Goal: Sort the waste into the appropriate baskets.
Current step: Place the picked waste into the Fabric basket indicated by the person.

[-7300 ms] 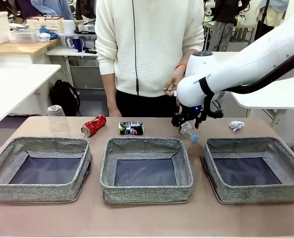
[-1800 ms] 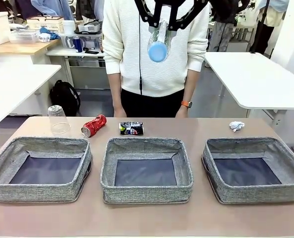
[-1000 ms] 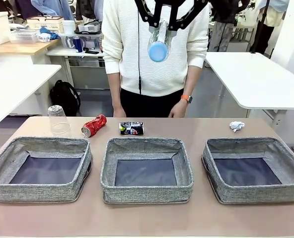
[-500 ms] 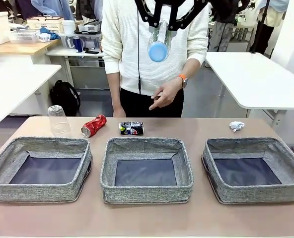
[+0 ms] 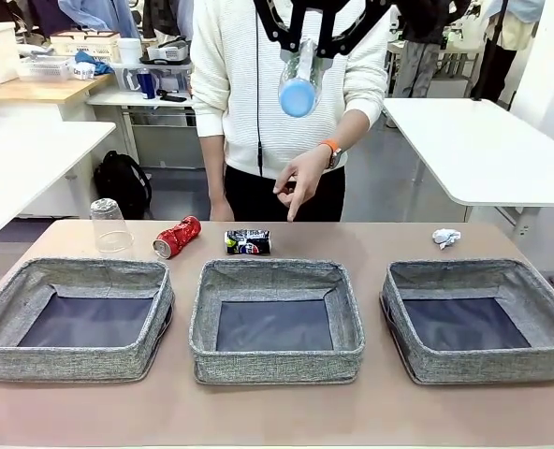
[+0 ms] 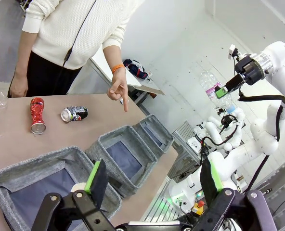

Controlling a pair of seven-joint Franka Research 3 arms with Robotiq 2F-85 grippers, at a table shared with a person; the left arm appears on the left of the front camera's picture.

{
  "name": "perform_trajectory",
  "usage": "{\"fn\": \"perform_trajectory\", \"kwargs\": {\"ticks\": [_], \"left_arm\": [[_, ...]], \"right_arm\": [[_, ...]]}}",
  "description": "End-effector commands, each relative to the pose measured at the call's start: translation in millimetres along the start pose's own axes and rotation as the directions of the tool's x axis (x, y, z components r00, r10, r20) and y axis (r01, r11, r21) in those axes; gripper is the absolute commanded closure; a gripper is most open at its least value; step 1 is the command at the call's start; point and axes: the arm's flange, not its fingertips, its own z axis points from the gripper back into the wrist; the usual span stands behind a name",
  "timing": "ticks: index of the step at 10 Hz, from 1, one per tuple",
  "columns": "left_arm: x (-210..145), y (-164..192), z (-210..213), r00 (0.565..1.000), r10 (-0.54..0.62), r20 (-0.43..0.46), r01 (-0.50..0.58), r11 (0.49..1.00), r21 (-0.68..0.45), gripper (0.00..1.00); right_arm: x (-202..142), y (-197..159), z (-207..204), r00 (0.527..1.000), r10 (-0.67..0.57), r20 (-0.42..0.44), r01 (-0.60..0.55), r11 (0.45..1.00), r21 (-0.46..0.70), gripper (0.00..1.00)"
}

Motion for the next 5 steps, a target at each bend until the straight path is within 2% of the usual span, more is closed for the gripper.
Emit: {"fn": "perform_trajectory", "kwargs": {"ticks": [1, 5], "left_arm": [[1.5, -1.3, -1.3, 1.000, -0.021, 0.016, 0.021, 1.000, -0.013, 0.00], [1.5, -1.3, -1.3, 1.000, -0.021, 0.016, 0.021, 1.000, -0.013, 0.00]], "right_arm": [[-2.5, -2.5, 1.3, 1.000, -0.006, 0.003, 0.006, 1.000, 0.000, 0.82], [0.0, 0.0, 0.0, 1.000, 0.000, 0.000, 0.000, 1.000, 0.000, 0.82]]}}
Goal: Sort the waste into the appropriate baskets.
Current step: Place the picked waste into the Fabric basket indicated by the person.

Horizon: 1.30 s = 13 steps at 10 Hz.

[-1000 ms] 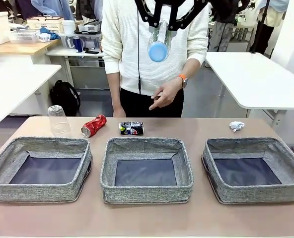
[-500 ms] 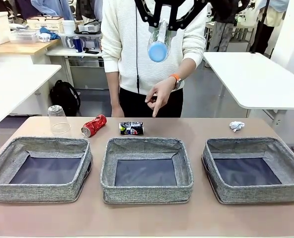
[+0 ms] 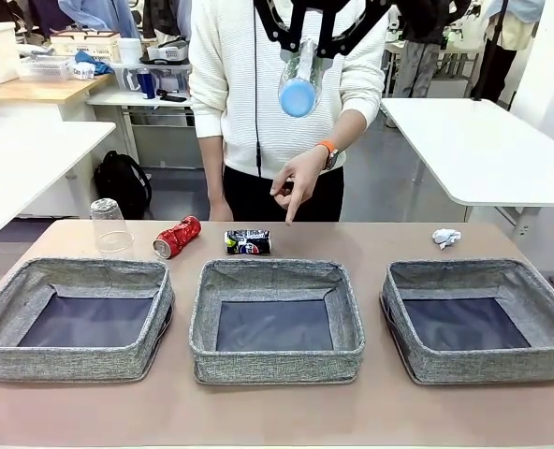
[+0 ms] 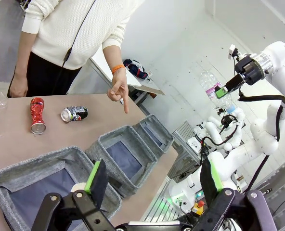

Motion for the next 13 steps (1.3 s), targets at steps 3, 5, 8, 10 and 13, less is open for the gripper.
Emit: {"fn": "perform_trajectory", "kwargs": {"ticks": [3, 5, 8, 10, 13], "left_arm": [[1, -1, -1, 1.000, -0.021, 0.016, 0.021, 1.000, -0.013, 0.00], [1, -1, -1, 1.000, -0.021, 0.016, 0.021, 1.000, -0.013, 0.00], [1, -1, -1, 1.000, -0.021, 0.016, 0.021, 1.000, -0.013, 0.00], [1, -1, -1, 1.000, -0.021, 0.016, 0.021, 1.000, -0.013, 0.00], [1, -1, -1, 1.000, -0.021, 0.016, 0.021, 1.000, -0.013, 0.00]], "right_arm": [[16, -19, -81, 0.988, 0.149, -0.048, -0.153, 0.984, -0.088, 0.82], [15, -27, -154, 0.963, 0.249, -0.108, -0.262, 0.957, -0.129, 0.82], [15, -31, -253, 0.902, 0.374, -0.215, -0.379, 0.925, 0.016, 0.82], [11, -28, -290, 0.881, 0.440, -0.175, -0.438, 0.897, 0.050, 0.82], [16, -27, -288, 0.874, 0.451, -0.181, -0.451, 0.892, 0.044, 0.82]]}}
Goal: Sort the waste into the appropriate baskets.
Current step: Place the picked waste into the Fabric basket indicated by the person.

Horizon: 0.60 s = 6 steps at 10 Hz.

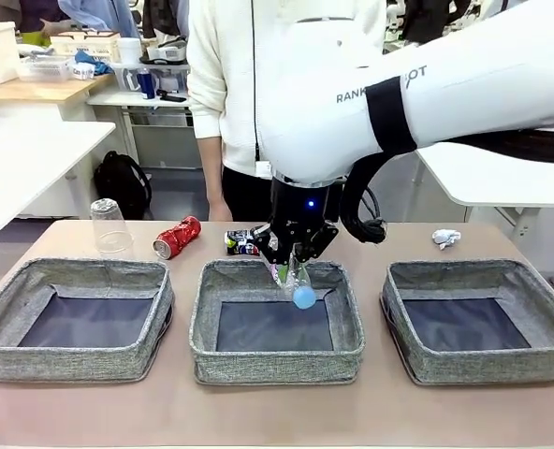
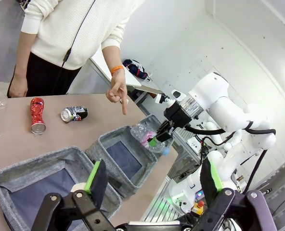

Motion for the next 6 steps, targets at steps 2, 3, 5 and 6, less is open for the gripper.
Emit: {"fn": "perform_trajectory", "kwargs": {"ticks": [2, 3, 5, 6], "left_arm": [[1.6, -1.2, -1.5, 1.000, -0.021, 0.016, 0.021, 1.000, -0.013, 0.00], [1.6, -1.2, -1.5, 1.000, -0.021, 0.016, 0.021, 1.000, -0.013, 0.00], [1.6, -1.2, -1.5, 1.000, -0.021, 0.016, 0.021, 1.000, -0.013, 0.00], [1.6, -1.2, -1.5, 1.000, -0.021, 0.016, 0.021, 1.000, -0.013, 0.00]], "right_arm": [[-3.0, -4.9, 8.3, 1.000, 0.024, -0.011, -0.023, 0.999, 0.025, 0.82], [-2.3, -5.1, 7.9, 1.000, 0.016, -0.013, -0.016, 1.000, 0.017, 0.82], [-1.7, -4.7, 8.2, 1.000, 0.031, -0.005, -0.031, 0.999, 0.013, 0.25], [-1.2, -4.9, 8.3, 1.000, 0.024, -0.005, -0.024, 1.000, 0.011, 0.00]]}}
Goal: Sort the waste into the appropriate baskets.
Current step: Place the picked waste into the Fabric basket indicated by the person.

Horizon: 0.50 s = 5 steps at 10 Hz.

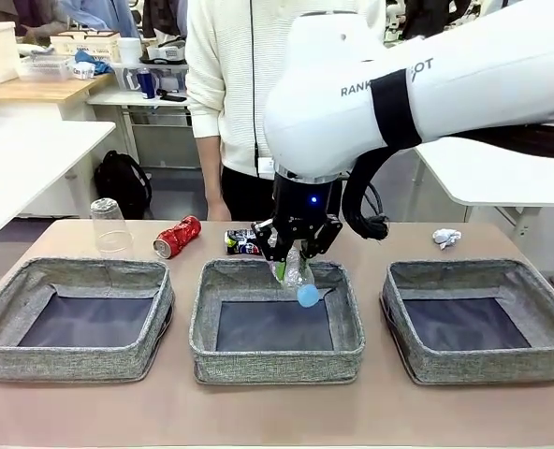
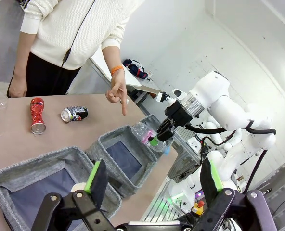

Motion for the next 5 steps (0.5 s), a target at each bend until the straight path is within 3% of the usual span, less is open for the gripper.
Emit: {"fn": "perform_trajectory", "kwargs": {"ticks": [1, 2, 5], "left_arm": [[1.6, -1.2, -1.4, 1.000, -0.021, 0.016, 0.021, 1.000, -0.013, 0.00], [1.6, -1.2, -1.4, 1.000, -0.021, 0.016, 0.021, 1.000, -0.013, 0.00], [1.6, -1.2, -1.4, 1.000, -0.021, 0.016, 0.021, 1.000, -0.013, 0.00]], "right_arm": [[-1.2, -2.8, 4.2, 1.000, 0.021, -0.007, -0.021, 1.000, 0.015, 0.24], [-1.6, -3.0, 4.1, 1.000, 0.017, -0.004, -0.017, 1.000, 0.016, 0.00], [-1.6, -3.7, 4.0, 1.000, 0.015, -0.003, -0.014, 1.000, 0.020, 0.00]]}}
